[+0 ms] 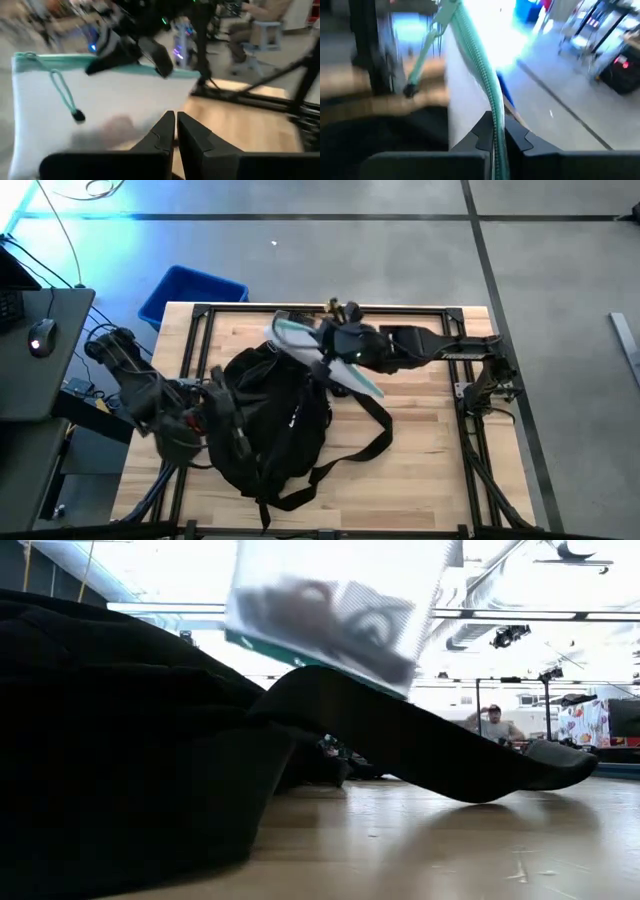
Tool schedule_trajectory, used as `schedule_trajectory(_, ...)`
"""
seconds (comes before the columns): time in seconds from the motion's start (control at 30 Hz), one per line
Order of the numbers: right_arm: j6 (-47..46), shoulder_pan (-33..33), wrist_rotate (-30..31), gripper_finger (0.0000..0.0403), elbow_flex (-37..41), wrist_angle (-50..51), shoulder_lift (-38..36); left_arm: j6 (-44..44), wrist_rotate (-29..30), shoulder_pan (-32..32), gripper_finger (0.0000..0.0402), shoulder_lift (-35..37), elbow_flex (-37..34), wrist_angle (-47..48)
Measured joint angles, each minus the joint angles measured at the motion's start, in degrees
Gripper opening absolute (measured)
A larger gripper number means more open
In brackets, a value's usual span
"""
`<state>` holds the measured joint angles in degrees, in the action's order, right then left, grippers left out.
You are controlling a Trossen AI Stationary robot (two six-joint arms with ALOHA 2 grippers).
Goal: Unpack backpack
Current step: Put the transparent zip bag into the black backpack
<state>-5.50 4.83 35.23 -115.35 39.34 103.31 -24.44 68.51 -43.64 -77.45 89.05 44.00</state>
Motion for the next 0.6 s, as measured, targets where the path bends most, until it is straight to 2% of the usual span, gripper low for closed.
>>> schedule_trajectory(0.13, -8.06, -0.73, 0.79, 0.0, -0.09, -11.2, 0.0, 4.9, 7.05, -0.58, 0.0, 0.0, 3.49, 1.81)
schedule_trajectory(0.23, -18.74, -0.8, 2.17, 0.0, -0.09, -16.04, 0.82, 5.12, 9.77, -2.21, 0.0, 0.0, 4.32, 2.28)
schedule_trajectory(0.33, -24.69, -0.07, 3.15, 0.0, -0.13, -22.85, 3.38, 6.13, 11.99, -4.29, 0.0, -0.04, 4.53, 2.26)
schedule_trajectory(0.43, -30.2, 1.69, 6.63, 0.0, -0.13, -32.66, 7.41, 6.66, 13.51, -6.6, 0.0, -0.04, 4.53, 2.16)
schedule_trajectory(0.47, -30.79, 2.15, 6.32, 0.0, -0.13, -36.39, 8.84, 6.66, 14.02, -7.21, 0.0, -0.06, 4.53, 1.83)
schedule_trajectory(0.6, -36.06, 2.78, -1.73, 0.0, -0.11, -44.05, 14.19, 6.68, 16.11, -9.87, 0.0, -0.05, 4.53, 1.11)
